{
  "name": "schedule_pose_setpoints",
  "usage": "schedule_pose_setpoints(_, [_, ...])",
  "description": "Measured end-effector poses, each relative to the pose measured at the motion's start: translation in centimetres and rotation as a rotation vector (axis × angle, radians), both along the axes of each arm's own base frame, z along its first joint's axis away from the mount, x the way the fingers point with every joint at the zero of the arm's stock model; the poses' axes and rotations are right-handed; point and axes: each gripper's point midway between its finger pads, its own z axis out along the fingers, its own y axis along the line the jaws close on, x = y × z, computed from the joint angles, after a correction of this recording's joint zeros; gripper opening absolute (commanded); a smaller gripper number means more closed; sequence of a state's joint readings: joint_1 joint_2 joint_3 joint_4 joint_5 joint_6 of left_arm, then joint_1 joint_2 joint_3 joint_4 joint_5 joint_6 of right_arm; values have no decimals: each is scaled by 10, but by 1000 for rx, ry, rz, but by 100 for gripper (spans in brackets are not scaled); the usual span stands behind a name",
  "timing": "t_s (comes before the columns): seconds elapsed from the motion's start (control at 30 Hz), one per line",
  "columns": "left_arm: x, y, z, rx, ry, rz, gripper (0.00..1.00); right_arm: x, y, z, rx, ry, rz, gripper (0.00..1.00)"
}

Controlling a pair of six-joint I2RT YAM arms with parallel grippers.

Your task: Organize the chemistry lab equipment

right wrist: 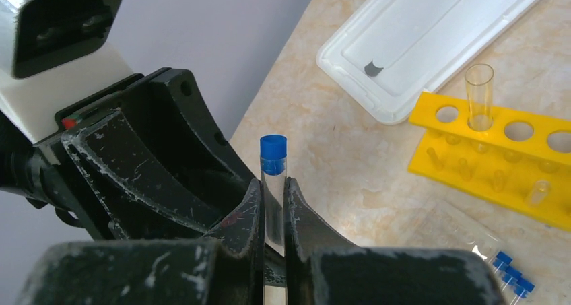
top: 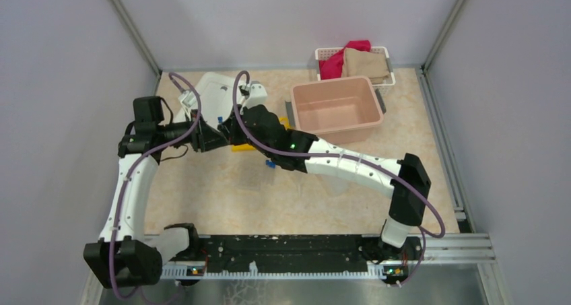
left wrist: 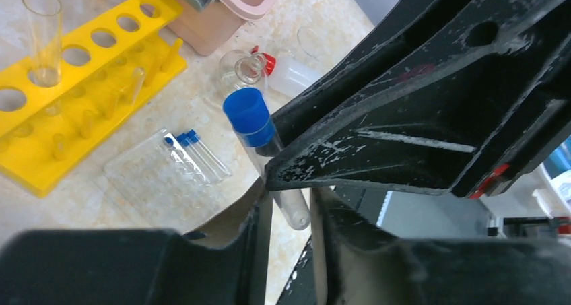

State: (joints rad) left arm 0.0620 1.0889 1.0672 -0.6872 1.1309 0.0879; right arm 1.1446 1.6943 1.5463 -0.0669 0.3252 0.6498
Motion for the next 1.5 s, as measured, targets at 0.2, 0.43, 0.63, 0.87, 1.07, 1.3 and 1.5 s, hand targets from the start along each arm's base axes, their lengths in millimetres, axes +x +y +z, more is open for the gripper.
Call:
schedule_pose_setpoints(0.2, [2,3,-2,30,-22,19,5,0,0,0,6,9,-5,34])
schedule_pose_setpoints(0.43, [3,8,-1,94,-145,8,4,-3,-8,15,-18,91,58,43])
schedule_pose_setpoints(0.63, [1,8,0,148,-241,-22,4,2,-19,28,-32,135,118,44])
schedule_pose_setpoints(0.87, [-1,7,-6,183,-262,-45,4,-7,-6,14,-94,179,208,43])
schedule_pose_setpoints(1.07, [0,8,-8,201,-281,-52,4,-6,4,3,-148,207,244,37])
schedule_pose_setpoints(1.3, [0,8,-11,219,-291,-56,7,-7,4,-7,-191,211,257,7])
schedule_pose_setpoints(1.5, [0,8,-12,228,-289,-57,99,-3,-2,-9,-244,177,251,0])
